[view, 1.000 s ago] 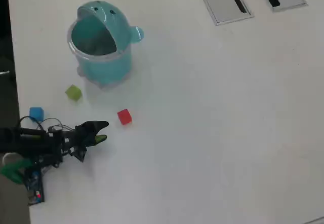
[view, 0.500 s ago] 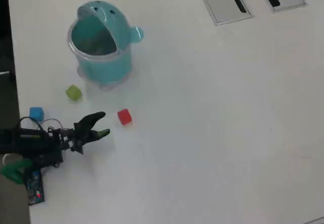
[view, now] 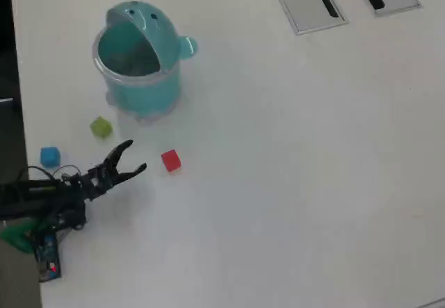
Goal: Grasp RGB lego blocks and put them in the bin one by one.
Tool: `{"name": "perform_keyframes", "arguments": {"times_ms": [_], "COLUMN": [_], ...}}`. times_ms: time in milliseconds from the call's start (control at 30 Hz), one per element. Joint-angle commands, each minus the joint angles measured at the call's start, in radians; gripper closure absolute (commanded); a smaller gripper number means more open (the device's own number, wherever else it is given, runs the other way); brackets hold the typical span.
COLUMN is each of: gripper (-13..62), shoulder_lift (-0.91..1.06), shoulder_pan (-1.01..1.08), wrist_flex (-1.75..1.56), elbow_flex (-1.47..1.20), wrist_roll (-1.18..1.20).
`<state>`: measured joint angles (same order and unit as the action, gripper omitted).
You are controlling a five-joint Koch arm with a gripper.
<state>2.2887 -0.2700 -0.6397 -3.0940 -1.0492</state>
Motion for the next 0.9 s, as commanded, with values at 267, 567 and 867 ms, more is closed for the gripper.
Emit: {"name": "perform_keyframes", "arguments": {"times_ms": [267,567,867], "gripper": [16.5,17.2,17.2], "shoulder_lift": [0.052,-0.043,-0.201], "shoulder_pan": [-0.008,-0.023,-0.017], "wrist_flex": [0.132,0.183,0.153], "elbow_flex": [0.071,0.160,0.227], "wrist_roll": [-0.175,-0.344,-0.442]}}
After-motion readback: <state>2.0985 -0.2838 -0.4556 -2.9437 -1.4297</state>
